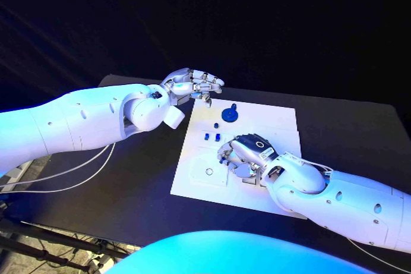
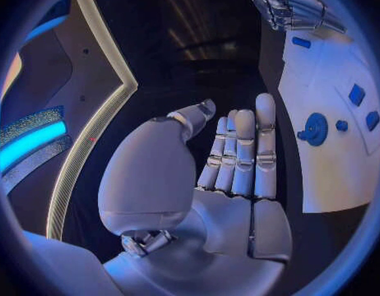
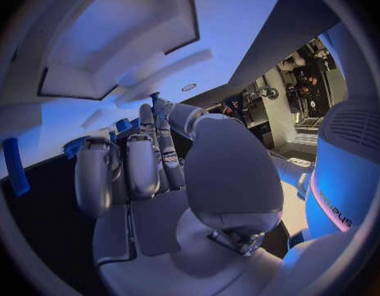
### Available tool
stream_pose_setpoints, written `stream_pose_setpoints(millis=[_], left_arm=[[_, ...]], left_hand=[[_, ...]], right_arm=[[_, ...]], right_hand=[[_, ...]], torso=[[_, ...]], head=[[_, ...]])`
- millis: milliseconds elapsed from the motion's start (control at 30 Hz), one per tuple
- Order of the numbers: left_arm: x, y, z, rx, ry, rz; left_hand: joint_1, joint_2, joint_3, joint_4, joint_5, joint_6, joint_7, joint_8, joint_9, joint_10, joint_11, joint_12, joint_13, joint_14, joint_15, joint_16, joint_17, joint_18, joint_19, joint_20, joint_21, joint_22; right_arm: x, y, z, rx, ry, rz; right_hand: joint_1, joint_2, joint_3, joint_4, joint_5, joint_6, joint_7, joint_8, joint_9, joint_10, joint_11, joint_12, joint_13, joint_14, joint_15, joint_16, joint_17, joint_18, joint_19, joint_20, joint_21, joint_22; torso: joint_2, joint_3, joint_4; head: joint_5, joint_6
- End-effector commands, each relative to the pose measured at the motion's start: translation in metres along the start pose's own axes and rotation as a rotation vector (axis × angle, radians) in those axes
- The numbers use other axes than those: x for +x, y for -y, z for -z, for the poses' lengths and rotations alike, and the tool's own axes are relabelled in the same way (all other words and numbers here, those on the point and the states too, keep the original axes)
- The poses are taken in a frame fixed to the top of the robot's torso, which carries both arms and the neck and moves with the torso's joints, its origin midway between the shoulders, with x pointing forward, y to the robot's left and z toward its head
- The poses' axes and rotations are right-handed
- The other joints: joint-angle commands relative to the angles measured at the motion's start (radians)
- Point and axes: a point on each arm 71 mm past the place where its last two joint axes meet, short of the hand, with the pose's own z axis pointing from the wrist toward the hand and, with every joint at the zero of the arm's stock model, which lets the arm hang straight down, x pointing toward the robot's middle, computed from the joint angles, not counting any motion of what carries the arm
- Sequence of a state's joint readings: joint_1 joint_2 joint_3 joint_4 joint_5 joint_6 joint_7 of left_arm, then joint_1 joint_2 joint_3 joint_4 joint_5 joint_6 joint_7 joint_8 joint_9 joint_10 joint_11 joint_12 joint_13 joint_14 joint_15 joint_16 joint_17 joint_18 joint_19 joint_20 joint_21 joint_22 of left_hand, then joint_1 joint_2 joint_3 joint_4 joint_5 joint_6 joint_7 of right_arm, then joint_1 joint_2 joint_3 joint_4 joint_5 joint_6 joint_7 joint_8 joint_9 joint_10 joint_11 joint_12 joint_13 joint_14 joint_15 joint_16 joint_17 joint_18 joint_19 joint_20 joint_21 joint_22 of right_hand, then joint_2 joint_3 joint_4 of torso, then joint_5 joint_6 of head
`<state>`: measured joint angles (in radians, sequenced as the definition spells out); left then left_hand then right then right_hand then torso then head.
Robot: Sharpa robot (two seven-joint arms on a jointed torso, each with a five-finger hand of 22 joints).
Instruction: Assemble the parts on the task board
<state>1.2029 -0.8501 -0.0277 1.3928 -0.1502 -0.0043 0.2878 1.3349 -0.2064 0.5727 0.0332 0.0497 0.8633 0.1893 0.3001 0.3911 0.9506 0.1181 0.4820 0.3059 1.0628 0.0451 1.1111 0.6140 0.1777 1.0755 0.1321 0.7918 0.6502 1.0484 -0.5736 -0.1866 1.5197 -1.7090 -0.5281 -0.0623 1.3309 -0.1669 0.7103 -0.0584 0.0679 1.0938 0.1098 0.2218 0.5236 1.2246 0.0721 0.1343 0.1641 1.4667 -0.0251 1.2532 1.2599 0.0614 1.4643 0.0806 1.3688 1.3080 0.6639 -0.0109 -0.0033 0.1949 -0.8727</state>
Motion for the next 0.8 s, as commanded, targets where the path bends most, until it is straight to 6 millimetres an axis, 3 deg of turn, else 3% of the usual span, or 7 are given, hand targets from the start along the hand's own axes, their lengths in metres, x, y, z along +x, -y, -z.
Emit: stream_pose_setpoints(millis=[33, 400, 500, 633, 800], left_arm=[[0.0023, 0.0016, -0.0006, 0.005, -0.02, 0.011], [0.0019, 0.002, -0.0006, 0.003, -0.021, 0.01], [0.0018, 0.0021, -0.0005, 0.003, -0.021, 0.01], [0.0018, 0.002, -0.0005, 0.002, -0.022, 0.01], [0.0016, 0.0019, -0.0005, 0.001, -0.023, 0.011]], left_hand=[[0.003, 0.007, -0.008, 0.001, 0.004, -0.007, -0.002, 0.005, 0.001, -0.006, -0.001, 0.002, -0.001, -0.006, -0.003, 0.005, -0.002, 0.006, 0.008, -0.001, -0.004, -0.001], [0.003, 0.007, -0.008, 0.001, 0.004, -0.007, -0.002, 0.005, 0.001, -0.006, -0.001, 0.002, -0.001, -0.006, -0.003, 0.005, -0.002, 0.006, 0.008, -0.001, -0.004, -0.001], [0.003, 0.008, -0.009, 0.002, 0.004, -0.008, -0.002, 0.005, 0.001, -0.007, -0.001, 0.003, -0.001, -0.007, -0.003, 0.005, -0.002, 0.006, 0.008, -0.001, -0.005, -0.002], [0.003, 0.008, -0.009, 0.002, 0.004, -0.008, -0.002, 0.005, 0.001, -0.007, -0.001, 0.003, -0.001, -0.007, -0.003, 0.005, -0.002, 0.006, 0.008, -0.001, -0.005, -0.002], [0.003, 0.008, -0.009, 0.002, 0.004, -0.008, -0.002, 0.005, 0.001, -0.007, -0.001, 0.003, -0.001, -0.007, -0.003, 0.005, -0.002, 0.006, 0.008, -0.001, -0.005, -0.002]], right_arm=[[0.0036, -0.0007, -0.0006, 0.006, -0.04, 0.037], [0.0074, -0.0035, -0.0017, 0.001, -0.09, 0.053], [0.0071, -0.0026, -0.0018, 0.005, -0.087, 0.05], [0.0058, -0.0009, -0.0017, 0.013, -0.071, 0.046], [0.0036, 0.0005, -0.0005, 0.021, -0.047, 0.043]], right_hand=[[-0.002, 0.009, 0.002, -0.002, 0.002, 0.0, 0.007, 0.0, 0.001, 0.029, -0.022, 0.005, 0.002, 0.039, -0.003, 0.001, -0.001, -0.014, 0.015, -0.005, -0.005, 0.171], [-0.039, -0.014, -0.031, 0.003, -0.004, -0.014, 0.01, -0.007, 0.004, 0.011, -0.015, -0.015, 0.001, 0.036, 0.004, -0.003, -0.006, -0.01, 0.005, 0.001, -0.027, 0.163], [-0.052, -0.025, -0.042, 0.009, -0.01, -0.032, 0.016, -0.019, 0.0, -0.012, -0.006, -0.03, -0.003, 0.034, 0.011, -0.007, -0.011, -0.005, -0.006, 0.006, -0.049, 0.155], [-0.067, -0.049, -0.059, 0.016, -0.011, -0.091, 0.037, -0.056, -0.016, -0.093, 0.018, -0.06, -0.019, 0.001, 0.033, -0.086, -0.086, 0.013, -0.052, 0.022, -0.145, 0.116], [-0.059, -0.057, -0.069, 0.013, -0.008, -0.111, 0.042, -0.071, -0.022, -0.14, 0.029, -0.055, -0.025, -0.015, 0.04, -0.107, -0.109, 0.02, -0.068, 0.034, -0.18, 0.102]], torso=[[0.0, -0.0001, -0.0002], [0.0, -0.0004, -0.0006], [-0.001, -0.0003, -0.0004], [-0.001, 0.0002, -0.0008], [-0.001, 0.0006, -0.0006]], head=[[0.0, 0.0], [-0.003, 0.0], [-0.005, 0.0], [-0.006, 0.0], [-0.007, 0.0]])
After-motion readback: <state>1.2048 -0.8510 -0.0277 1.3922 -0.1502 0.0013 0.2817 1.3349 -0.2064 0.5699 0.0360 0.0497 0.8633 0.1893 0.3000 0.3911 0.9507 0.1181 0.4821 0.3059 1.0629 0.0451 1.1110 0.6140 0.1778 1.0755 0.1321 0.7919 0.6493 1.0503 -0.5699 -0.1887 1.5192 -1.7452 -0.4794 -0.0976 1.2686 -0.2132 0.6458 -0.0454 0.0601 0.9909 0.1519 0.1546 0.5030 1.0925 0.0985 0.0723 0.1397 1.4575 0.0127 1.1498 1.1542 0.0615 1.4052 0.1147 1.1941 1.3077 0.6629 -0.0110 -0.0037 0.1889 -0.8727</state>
